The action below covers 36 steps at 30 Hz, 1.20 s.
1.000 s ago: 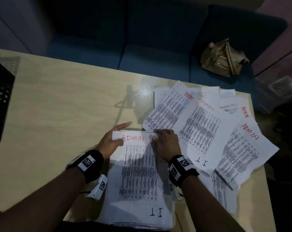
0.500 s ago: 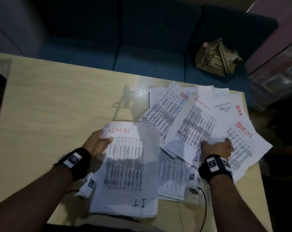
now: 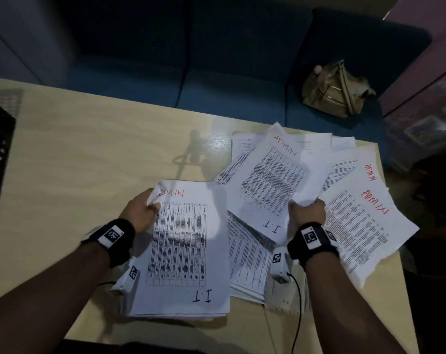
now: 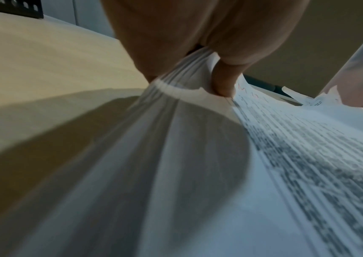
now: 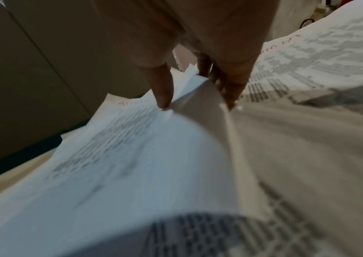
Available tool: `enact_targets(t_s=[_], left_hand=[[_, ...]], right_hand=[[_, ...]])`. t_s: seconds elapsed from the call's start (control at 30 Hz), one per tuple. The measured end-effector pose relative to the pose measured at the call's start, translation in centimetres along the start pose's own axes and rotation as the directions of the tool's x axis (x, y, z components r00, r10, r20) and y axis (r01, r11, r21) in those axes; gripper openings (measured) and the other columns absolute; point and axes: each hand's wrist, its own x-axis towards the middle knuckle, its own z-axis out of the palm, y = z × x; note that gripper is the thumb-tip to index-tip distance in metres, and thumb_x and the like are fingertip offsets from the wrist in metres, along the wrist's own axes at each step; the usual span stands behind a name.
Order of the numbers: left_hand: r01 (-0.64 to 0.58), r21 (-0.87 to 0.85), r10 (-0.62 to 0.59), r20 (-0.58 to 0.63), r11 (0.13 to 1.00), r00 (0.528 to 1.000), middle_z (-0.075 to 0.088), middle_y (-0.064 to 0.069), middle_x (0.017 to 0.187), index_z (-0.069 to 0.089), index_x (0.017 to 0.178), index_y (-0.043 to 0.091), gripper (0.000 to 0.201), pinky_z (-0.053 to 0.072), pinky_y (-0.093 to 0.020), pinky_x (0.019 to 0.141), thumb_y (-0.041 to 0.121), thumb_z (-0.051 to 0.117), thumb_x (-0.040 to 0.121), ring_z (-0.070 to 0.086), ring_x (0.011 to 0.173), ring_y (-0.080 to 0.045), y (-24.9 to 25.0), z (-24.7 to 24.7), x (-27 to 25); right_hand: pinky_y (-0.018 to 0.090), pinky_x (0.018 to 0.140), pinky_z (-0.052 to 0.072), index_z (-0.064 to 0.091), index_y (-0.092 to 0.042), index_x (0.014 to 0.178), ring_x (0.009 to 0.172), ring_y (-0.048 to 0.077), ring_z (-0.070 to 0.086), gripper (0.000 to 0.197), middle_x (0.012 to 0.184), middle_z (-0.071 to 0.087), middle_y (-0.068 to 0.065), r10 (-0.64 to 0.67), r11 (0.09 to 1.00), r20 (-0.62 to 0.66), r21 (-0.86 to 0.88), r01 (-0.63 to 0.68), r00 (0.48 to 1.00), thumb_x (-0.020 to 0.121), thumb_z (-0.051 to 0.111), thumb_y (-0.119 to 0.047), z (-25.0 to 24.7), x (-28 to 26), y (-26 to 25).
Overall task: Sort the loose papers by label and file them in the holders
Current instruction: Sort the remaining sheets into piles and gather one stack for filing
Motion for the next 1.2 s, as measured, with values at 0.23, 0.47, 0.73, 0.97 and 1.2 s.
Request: enact_targets(t_s=[0.23,0.47,0.73,0.97,1.2], left_hand=[[0.028,-0.005,-0.028,0.029,1.000,0.999,0.064,-0.005,0.125,0.052,0.133,0.026,0.043,0.044,-0.035,0.094,0.008,0.050,0.094,0.058,0.108,-0.027,-0.3,-0.2,0.2],[0.061,-0.080,-0.058,0.044,0.995,0.997,0.063,0.003,0.126,0.050,0.136,0.029,0.044,0.044,-0.032,0.091,0.011,0.051,0.096,0.060,0.105,-0.021,-0.4,-0.2,0.2],[0.115,-0.209,-0.112,0.026,0.971,0.993,0.066,0.001,0.098,0.057,0.123,0.020,0.027,0.048,-0.029,0.075,0.019,0.055,0.096,0.060,0.088,-0.017,-0.6,-0.7,-0.9],[0.111,-0.475,-0.115,0.021,0.873,0.993,0.068,0.002,0.104,0.061,0.115,0.023,0.029,0.047,-0.044,0.096,0.021,0.061,0.086,0.062,0.105,-0.029,0.3,0.2,-1.1],[0.066,-0.631,-0.058,0.034,0.773,0.998,0.068,0.020,0.105,0.062,0.108,0.034,0.032,0.046,-0.024,0.085,0.043,0.074,0.079,0.062,0.098,0.000,1.7,0.5,-2.6]], right_hand=[[0.038,0.089,0.049,0.019,-0.005,0.144,0.117,0.037,0.052,0.081,0.135,0.045,0.021,0.061,0.997,0.004,0.046,-0.061,0.998,0.082,0.071,-0.011,2.4,-1.1,-2.4],[0.019,0.060,0.039,0.057,-0.003,0.111,0.079,0.023,0.055,0.023,0.097,0.060,0.011,-0.274,0.950,-0.134,0.115,0.289,0.952,0.090,0.058,-0.013,0.2,-3.6,-5.1],[0.017,0.092,0.044,0.055,-0.001,0.124,0.110,0.025,0.060,0.059,0.123,0.061,0.014,-0.476,0.841,-0.094,0.240,0.484,0.874,0.078,0.074,-0.034,-5.0,-4.8,-6.8],[0.007,0.051,0.042,0.058,-0.013,0.107,0.072,0.000,0.063,0.031,0.090,0.066,-0.003,-0.475,0.880,0.282,0.164,0.446,0.834,0.081,0.073,-0.021,1.6,-9.6,-0.1],[0.022,0.072,0.046,0.042,-0.013,0.126,0.097,0.015,0.054,0.060,0.105,0.052,-0.006,-0.365,0.854,0.559,-0.117,0.507,0.744,0.079,0.075,-0.030,5.5,-12.2,2.9]])
